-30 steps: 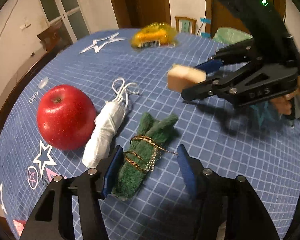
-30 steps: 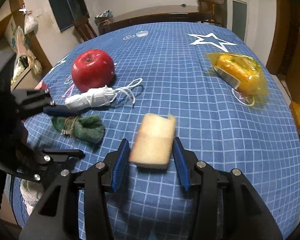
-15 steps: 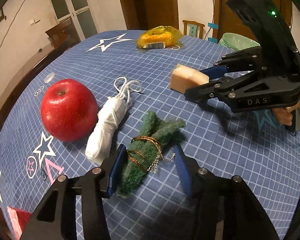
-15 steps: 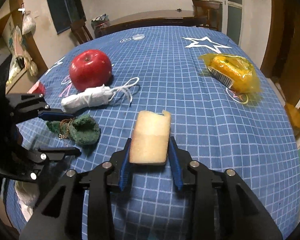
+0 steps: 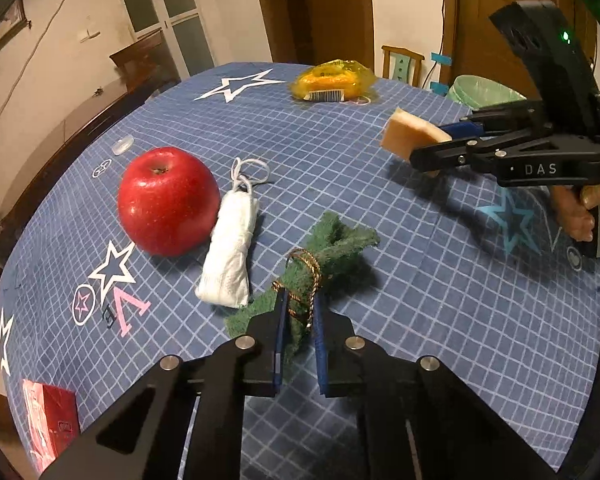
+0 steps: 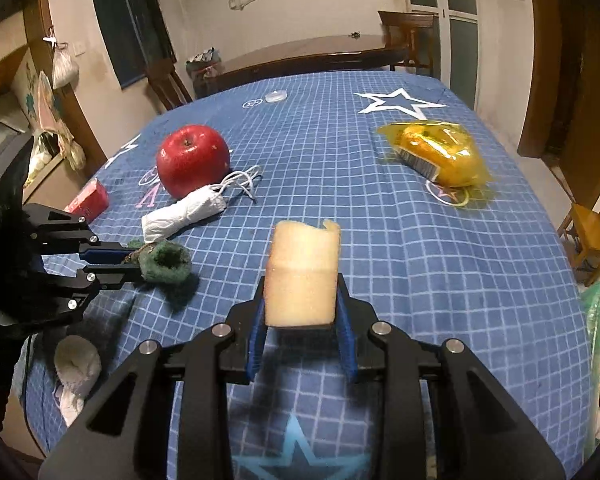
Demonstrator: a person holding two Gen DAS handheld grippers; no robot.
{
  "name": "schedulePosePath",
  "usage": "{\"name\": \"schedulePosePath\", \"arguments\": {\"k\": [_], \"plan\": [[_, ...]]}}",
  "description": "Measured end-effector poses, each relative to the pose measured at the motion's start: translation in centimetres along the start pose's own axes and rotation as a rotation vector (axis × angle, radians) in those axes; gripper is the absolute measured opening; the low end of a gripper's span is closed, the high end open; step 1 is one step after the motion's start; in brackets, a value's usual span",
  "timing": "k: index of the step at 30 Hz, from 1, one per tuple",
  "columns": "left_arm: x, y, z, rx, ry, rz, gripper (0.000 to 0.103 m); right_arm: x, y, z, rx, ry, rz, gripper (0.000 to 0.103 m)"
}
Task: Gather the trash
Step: 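Carry the sponge and green pad over the green bin with both tools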
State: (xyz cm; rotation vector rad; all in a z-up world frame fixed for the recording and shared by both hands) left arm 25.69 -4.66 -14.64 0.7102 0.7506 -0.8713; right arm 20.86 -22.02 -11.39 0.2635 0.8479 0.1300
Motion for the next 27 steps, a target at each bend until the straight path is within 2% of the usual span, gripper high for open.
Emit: {"name": "schedulePosePath", "arguments": {"k": [6, 11, 15, 22, 27], "plan": [[-1.9, -0.7, 0.3, 0.004, -0.029, 0.030, 0.013, -0.6, -1.0, -0.7, 0.029, 0.000, 0.014, 0.029], [-4.0, 1.7, 1.3, -0.131, -0.092, 0.031, 0.013, -1.1, -1.8, -1.1, 0.048, -0.001, 0.024, 0.029], [-5.9, 2.8, 2.7, -0.194, -0.148, 0.040, 0.013, -1.4, -2.1, -1.2, 0.058, -0.009, 0.028, 0.029], [-8.0, 2.5, 5.8, -0.201, -0.181, 0.107, 0.013, -2.2, -2.3, -1.3, 0.066, -0.022, 0.039, 0.029], [-9.4, 2.1, 7.3, -0.224, -0.203, 0.128, 0.013, -3.0, -2.4, -1.1, 0.070, -0.035, 0.043, 0.029]]}}
Point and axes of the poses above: each gripper's, at about its wrist camera, not at the fingertips, and x roughly the way its jaws point, y to its left, z to its top, the point moved 7 cm from there along x, roughly the way its jaws point, and after that the axes turned 9 degrees about x, right-handed, at the moved point
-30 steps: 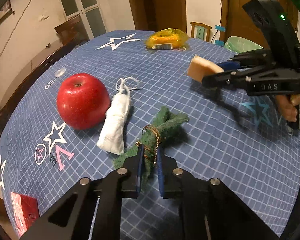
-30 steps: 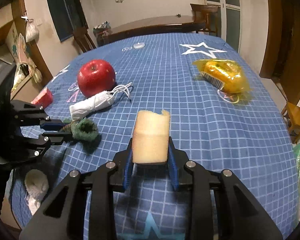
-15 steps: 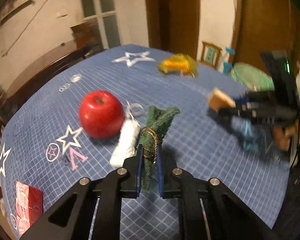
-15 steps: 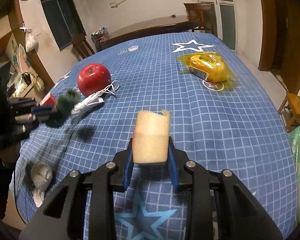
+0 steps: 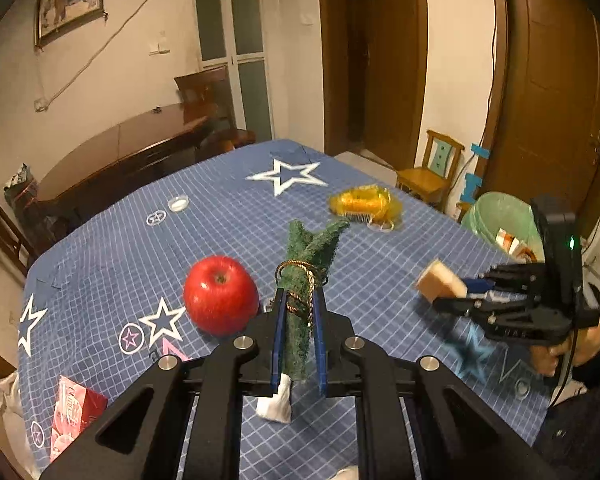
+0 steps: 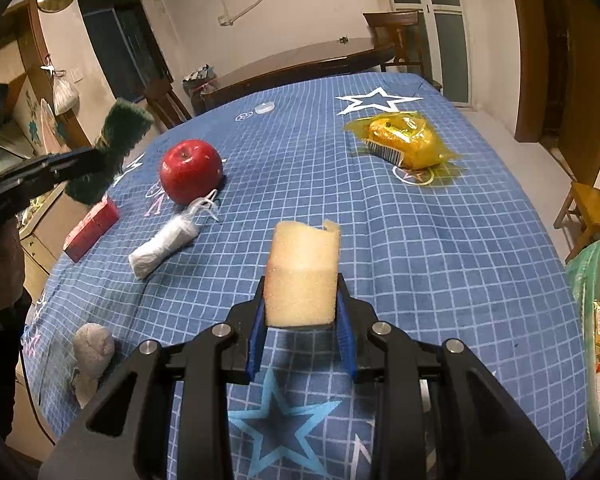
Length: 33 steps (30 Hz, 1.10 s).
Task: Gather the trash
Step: 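Carry the sponge and green pad over the green bin with both tools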
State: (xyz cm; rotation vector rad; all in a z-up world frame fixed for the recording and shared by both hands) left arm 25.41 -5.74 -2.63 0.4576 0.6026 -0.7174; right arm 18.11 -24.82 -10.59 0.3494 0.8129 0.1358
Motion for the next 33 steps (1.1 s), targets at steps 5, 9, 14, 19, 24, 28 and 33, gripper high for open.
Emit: {"name": "schedulePosePath", "arguments": {"k": [5, 9, 14, 19, 24, 28, 33], "plan": [[-0.7, -1.3, 1.5, -0.007, 0.003, 0.039, 0.013, -0.8, -0.4, 0.1, 0.010, -0.014, 0.003, 0.029], [-0.5, -2.4, 1.9, -0.037, 0.040, 0.094, 0.013, -1.6, -0.9, 0.3, 0.017, -0.028, 0.000, 0.029], [0.3, -3.8, 1.7, -0.094, 0.105, 0.176, 0.013, -2.5, -1.7, 0.3, 0.030, -0.043, -0.002, 0.029], [1.2, -5.7, 1.2, -0.143, 0.132, 0.191, 0.012, -3.3, -2.6, 0.1, 0.042, -0.053, -0.008, 0.029], [1.7, -7.5, 1.0, -0.191, 0.122, 0.143, 0.009, -4.7, -3.7, 0.1, 0.057, -0.074, -0.016, 0.029], [2.3, -9.6, 1.7, -0.204, 0.115, 0.129, 0.009, -5.7, -4.8, 0.2, 0.065, -0.087, -0.036, 0.029], [3.2, -12.0, 2.2, -0.202, 0.095, 0.046, 0.008, -7.1, -6.2, 0.3, 0.078, -0.112, -0.059, 0.029]]}}
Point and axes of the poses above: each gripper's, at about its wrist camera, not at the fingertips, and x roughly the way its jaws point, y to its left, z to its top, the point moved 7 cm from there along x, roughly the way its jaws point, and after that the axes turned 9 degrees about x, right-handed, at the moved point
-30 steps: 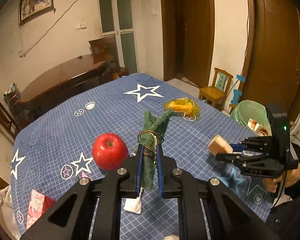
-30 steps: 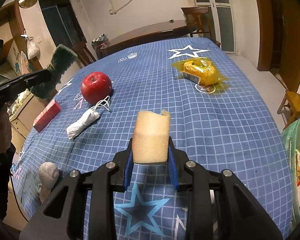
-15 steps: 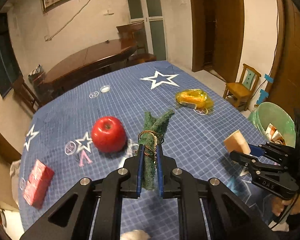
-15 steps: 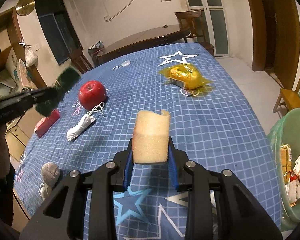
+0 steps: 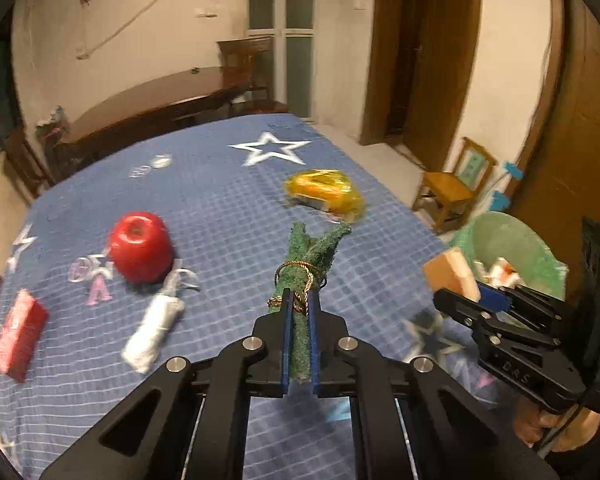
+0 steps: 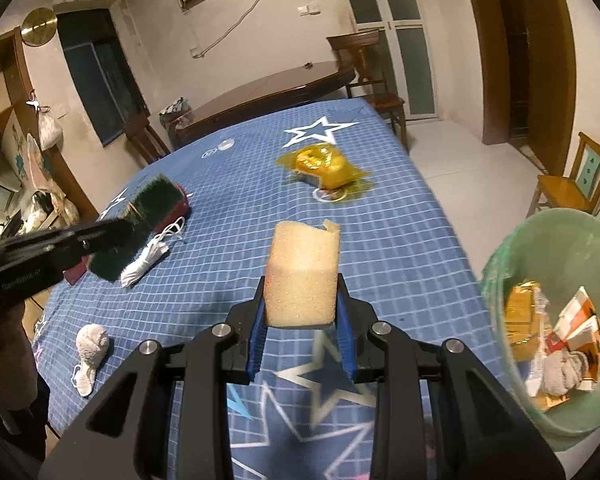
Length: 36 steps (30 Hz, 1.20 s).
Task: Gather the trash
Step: 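Carry the sponge and green pad over the green bin with both tools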
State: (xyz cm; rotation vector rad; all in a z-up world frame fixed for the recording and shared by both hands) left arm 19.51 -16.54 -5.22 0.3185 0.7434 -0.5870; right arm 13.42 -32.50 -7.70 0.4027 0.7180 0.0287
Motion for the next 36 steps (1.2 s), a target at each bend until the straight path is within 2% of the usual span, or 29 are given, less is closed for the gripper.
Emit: {"name": "schedulePosePath", "arguments": {"k": [2, 4, 9, 11, 18, 23, 32, 36], "plan": [[-0.1, -0.5, -0.1, 0.000, -0.022, -0.051, 0.007, -0.5, -0.5, 0.1, 0.010, -0.012, -0.005, 0.029], [-0.7, -0.9, 0.0, 0.017, -0.084, -0.083, 0.007, -1.0, -1.2, 0.0, 0.025, -0.025, -0.007, 0.029], [-2.3, -1.5, -0.1, 0.059, -0.190, -0.120, 0.007, -1.6, -2.9, -0.2, 0.057, -0.030, -0.013, 0.029], [-2.5, -1.9, -0.2, 0.074, -0.205, -0.126, 0.007, -1.6, -3.3, -0.2, 0.064, -0.029, -0.018, 0.029], [-1.1, -4.0, 0.4, 0.121, -0.170, -0.057, 0.007, -3.0, -4.4, 0.2, 0.059, -0.050, -0.050, 0.029], [0.0, -6.3, 1.7, 0.163, -0.148, -0.035, 0.007, -4.8, -6.2, 1.0, 0.063, -0.076, -0.091, 0.029], [3.0, -12.4, 5.9, 0.237, -0.127, 0.010, 0.007, -9.0, -10.3, 3.3, 0.062, -0.117, -0.211, 0.029], [4.5, -15.6, 7.5, 0.269, -0.123, -0.011, 0.007, -10.0, -12.8, 3.7, 0.091, -0.108, -0.263, 0.029]]}}
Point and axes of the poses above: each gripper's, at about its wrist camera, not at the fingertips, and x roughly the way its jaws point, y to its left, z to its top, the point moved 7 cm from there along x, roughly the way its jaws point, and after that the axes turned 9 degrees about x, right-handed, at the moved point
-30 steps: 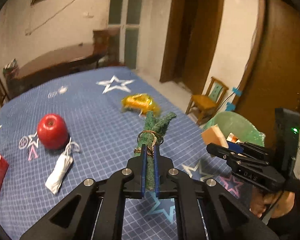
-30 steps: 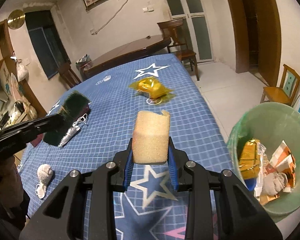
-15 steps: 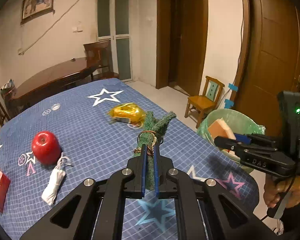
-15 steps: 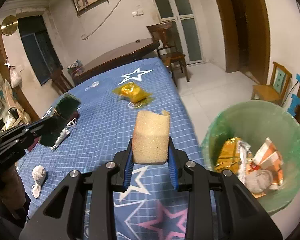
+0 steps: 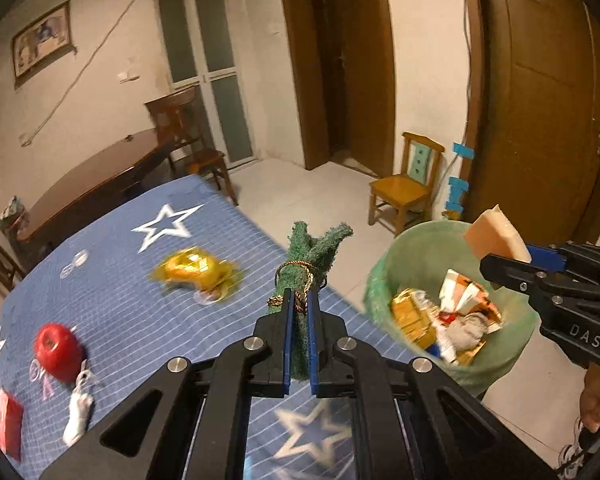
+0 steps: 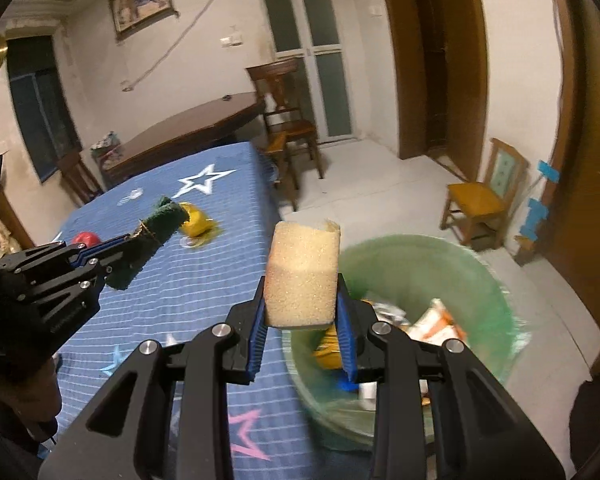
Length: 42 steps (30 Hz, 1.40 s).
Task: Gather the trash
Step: 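Carry the sponge and green pad over the green bin with both tools, then open both tools to drop the sponge and green pad into the bin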
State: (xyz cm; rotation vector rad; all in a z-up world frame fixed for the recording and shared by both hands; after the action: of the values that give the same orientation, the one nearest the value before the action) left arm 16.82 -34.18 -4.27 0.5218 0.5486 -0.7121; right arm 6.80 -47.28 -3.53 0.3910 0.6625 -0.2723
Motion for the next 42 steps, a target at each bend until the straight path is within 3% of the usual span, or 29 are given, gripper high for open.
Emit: {"name": "schedulePosePath", "arguments": {"k": [7, 16, 38, 42], "plan": [[3.4, -5.1, 2.8, 0.082, 0.008, -0.044, 0.007, 0.3, -4.7, 0.1, 0.038, 0.046, -0.094, 0.029], [6.6, -10.3, 4.1, 0.150, 0.030, -0.086, 0.007, 0.9, -8.4, -0.1, 0.075, 0.083, -0.149, 0.029], [10.1, -13.5, 4.2, 0.198, 0.069, -0.126, 0.007, 2.3, -11.2, -0.1, 0.096, 0.118, -0.174, 0.029], [10.9, -14.1, 3.9, 0.221, 0.095, -0.158, 0.012, 2.4, -11.7, 0.0, 0.109, 0.099, -0.185, 0.041]]}}
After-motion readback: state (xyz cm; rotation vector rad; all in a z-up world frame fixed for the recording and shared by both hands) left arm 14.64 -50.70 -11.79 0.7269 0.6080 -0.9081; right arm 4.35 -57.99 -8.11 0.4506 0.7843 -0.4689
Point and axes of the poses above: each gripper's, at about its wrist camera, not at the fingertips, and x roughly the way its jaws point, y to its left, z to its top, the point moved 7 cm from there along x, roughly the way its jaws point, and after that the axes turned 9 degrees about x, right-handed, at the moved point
